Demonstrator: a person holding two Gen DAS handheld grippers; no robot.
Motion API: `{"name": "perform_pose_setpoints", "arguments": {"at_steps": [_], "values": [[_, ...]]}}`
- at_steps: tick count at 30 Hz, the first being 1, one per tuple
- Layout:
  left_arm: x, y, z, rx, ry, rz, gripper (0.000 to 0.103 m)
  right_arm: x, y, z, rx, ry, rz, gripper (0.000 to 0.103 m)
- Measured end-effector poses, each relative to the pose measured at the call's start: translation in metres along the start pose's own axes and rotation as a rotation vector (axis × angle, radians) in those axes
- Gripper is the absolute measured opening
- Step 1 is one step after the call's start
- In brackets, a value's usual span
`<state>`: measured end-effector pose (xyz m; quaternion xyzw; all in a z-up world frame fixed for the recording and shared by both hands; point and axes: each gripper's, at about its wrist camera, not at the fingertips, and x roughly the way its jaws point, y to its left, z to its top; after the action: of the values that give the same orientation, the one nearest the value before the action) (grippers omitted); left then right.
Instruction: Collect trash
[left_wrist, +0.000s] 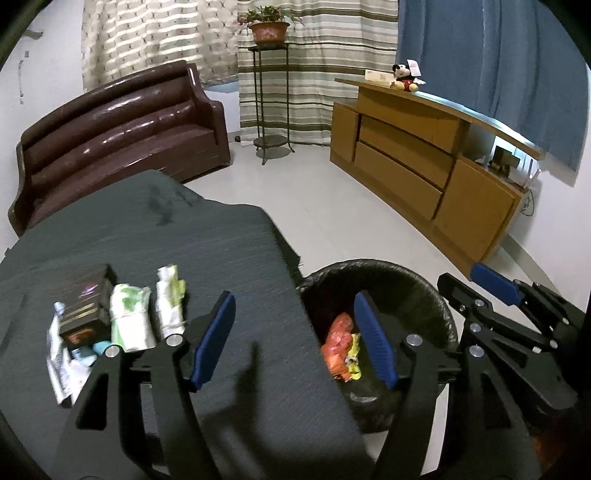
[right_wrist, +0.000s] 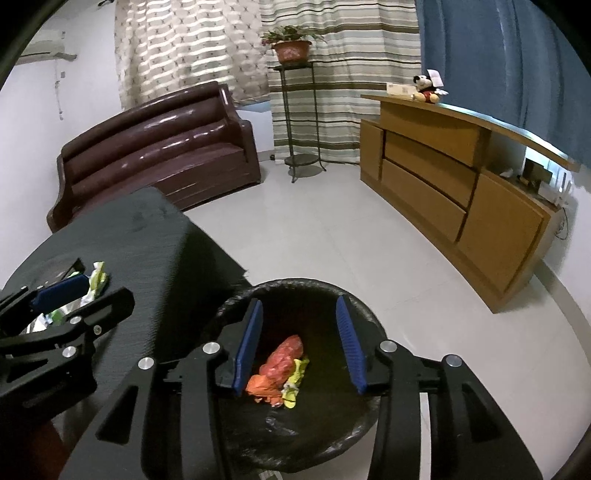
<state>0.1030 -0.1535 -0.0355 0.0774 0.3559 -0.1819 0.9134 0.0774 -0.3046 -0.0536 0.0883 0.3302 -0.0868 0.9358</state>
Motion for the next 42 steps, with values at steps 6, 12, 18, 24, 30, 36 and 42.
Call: {"name": "perform_pose_setpoints", "arguments": {"at_steps": [6,12,18,24,30,36,42], "values": [[-0.023,0.030,-0.013,-0.029,0.007,0.047,0.066,-0.007,0.018,-0.004,-0.012,0.012,0.035,0.043],[-0.046,0.070,-0.030,-0.071,0.014,0.108,0.066,-0.018,0.048,-0.010,-0.054,0.019,0.081,0.043],[-0.073,0.115,-0.050,-0.131,0.015,0.179,0.066,-0.028,0.085,-0.019,-0.105,0.027,0.140,0.043],[-0.096,0.155,-0.070,-0.192,0.020,0.241,0.066,-0.035,0.120,-0.029,-0.159,0.044,0.197,0.043],[-0.110,0.180,-0.087,-0.234,0.030,0.271,0.066,-0.041,0.152,-0.039,-0.210,0.058,0.244,0.045],[-0.116,0.188,-0.096,-0.251,0.032,0.264,0.066,-0.044,0.171,-0.042,-0.242,0.060,0.256,0.045],[-0.114,0.191,-0.103,-0.257,0.048,0.254,0.066,-0.044,0.179,-0.046,-0.261,0.075,0.270,0.045]]}}
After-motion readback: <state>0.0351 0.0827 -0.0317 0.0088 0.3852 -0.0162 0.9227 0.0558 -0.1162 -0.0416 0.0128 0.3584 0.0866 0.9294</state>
